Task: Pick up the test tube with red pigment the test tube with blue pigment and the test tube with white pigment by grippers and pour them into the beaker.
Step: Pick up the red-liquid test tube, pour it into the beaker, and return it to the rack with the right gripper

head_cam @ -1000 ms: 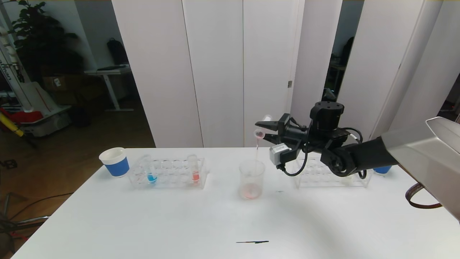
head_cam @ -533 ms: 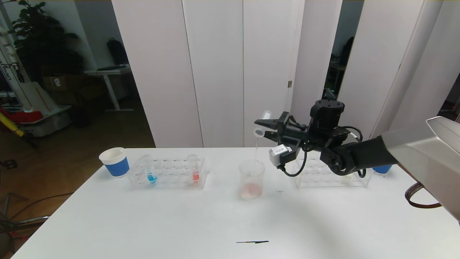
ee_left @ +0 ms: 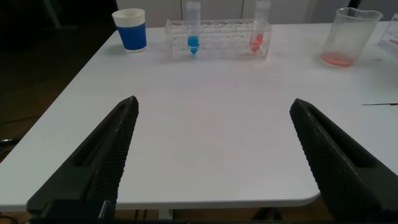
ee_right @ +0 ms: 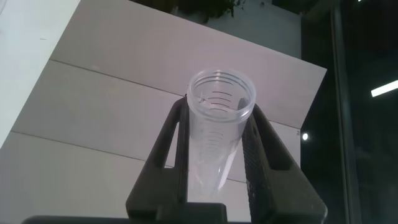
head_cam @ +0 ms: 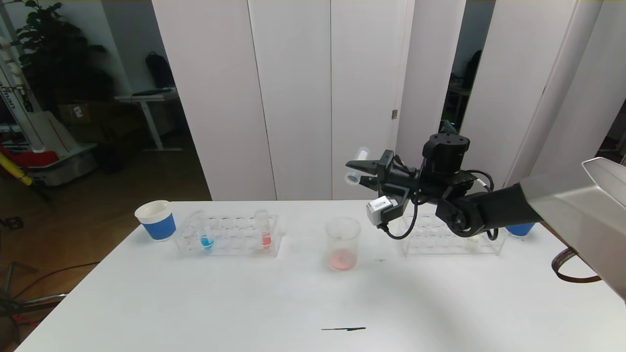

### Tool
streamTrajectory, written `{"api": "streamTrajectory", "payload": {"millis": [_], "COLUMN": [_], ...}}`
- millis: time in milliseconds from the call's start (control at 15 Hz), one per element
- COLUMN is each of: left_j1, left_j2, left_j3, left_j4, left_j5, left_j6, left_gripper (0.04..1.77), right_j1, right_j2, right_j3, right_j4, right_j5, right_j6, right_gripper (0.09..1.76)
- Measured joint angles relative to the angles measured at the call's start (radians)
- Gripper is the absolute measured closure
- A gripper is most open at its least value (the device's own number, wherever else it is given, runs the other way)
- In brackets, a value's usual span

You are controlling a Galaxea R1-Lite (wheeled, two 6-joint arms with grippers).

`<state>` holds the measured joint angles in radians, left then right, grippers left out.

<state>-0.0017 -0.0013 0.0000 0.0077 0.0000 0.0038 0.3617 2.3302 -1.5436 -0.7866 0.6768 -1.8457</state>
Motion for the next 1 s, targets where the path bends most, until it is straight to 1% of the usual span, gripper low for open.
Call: {"api": "streamTrajectory", "payload": {"millis": [200, 333, 400, 533, 600, 733, 867, 1000], "left_j1": [0.000, 0.000, 0.000, 0.000, 0.000, 0.000, 0.000, 0.000], "left_j2": [0.000, 0.000, 0.000, 0.000, 0.000, 0.000, 0.000, 0.000], "left_j3": [0.000, 0.000, 0.000, 0.000, 0.000, 0.000, 0.000, 0.000], "left_j4": [0.000, 0.000, 0.000, 0.000, 0.000, 0.000, 0.000, 0.000], "left_j5": [0.000, 0.000, 0.000, 0.000, 0.000, 0.000, 0.000, 0.000], "left_j6": [0.000, 0.000, 0.000, 0.000, 0.000, 0.000, 0.000, 0.000], "left_gripper": [0.07, 0.07, 0.07, 0.07, 0.07, 0.07, 0.07, 0.07], "right_j1": [0.000, 0.000, 0.000, 0.000, 0.000, 0.002, 0.010, 0.020], "right_j2": [-0.006, -0.016, -0.023, -0.040, -0.048, -0.065, -0.106, -0.158], "right_j3": [0.002, 0.006, 0.007, 0.013, 0.014, 0.027, 0.083, 0.158], "right_j4": [0.000, 0.004, 0.001, -0.053, -0.113, -0.209, -0.227, -0.236], "right_j5": [-0.011, -0.023, -0.029, -0.061, -0.099, -0.221, -0.359, -0.498], "right_j6": [0.007, 0.035, 0.070, 0.190, 0.269, 0.415, 0.528, 0.679], "right_gripper": [1.26, 1.26, 1.26, 1.26, 1.26, 1.26, 1.26, 1.26]}}
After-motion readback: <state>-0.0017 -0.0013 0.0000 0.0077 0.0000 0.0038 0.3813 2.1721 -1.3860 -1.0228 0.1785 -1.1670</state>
